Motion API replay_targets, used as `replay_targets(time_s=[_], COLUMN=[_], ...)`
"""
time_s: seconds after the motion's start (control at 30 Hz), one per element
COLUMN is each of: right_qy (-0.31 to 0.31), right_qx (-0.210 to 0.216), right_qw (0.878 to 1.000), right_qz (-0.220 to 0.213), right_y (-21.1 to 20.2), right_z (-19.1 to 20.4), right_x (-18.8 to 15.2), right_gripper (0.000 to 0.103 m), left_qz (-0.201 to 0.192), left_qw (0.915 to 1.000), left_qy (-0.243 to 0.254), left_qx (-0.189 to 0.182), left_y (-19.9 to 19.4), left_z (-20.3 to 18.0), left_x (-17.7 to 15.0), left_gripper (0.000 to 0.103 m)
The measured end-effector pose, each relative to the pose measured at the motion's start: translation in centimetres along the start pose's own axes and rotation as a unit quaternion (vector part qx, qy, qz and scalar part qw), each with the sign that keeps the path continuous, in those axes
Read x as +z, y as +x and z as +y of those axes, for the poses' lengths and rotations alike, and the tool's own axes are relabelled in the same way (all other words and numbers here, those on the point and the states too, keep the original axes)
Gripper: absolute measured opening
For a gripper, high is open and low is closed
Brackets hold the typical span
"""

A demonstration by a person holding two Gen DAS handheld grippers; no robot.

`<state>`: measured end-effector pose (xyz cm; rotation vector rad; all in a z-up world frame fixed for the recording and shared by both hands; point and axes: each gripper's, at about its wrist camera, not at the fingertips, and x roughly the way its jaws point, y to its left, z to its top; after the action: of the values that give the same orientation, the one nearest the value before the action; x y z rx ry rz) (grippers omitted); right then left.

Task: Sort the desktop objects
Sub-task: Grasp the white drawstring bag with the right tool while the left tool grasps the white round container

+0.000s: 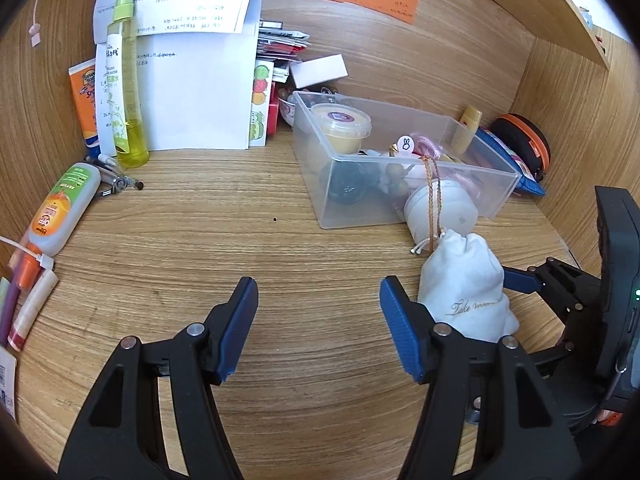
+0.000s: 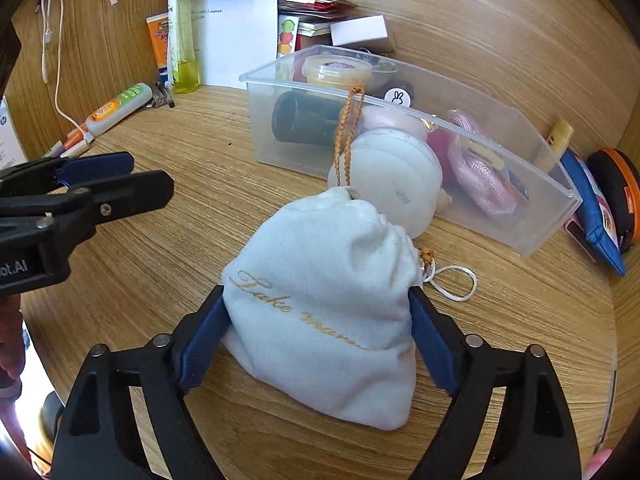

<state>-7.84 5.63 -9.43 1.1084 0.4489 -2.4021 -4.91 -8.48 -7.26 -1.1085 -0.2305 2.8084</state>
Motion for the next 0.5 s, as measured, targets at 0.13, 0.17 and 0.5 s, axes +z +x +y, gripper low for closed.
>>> replay_targets(time_s=[0.13,0.17,0.5], right_qy=[0.002,0.004,0.026], right_qx=[0.005,0.008,0.013], right_qw=[1.000,1.000,0.999], right_qz=[-0.006,-0.008,-0.031], right_y=[-0.4,-0.5,-2.9], right_z=[-0.2,-0.3,-2.4], right_x=[-0.1,-0.1,-1.1], right_gripper=[0.079,0.078,0.071], left_qz=[0.003,0.004,0.012], left_qw=[1.0000,1.0000,0.9998], left_qy=[0.002,0.003,0.017], left_qx=[0.001,0.001,0.000], left_y=[0.1,0.2,1.3], left_z=[-0.4,-0.6,-2.9], left_x=[0.1,0.1,0.8], left_gripper=[0.063,0.063,0.069])
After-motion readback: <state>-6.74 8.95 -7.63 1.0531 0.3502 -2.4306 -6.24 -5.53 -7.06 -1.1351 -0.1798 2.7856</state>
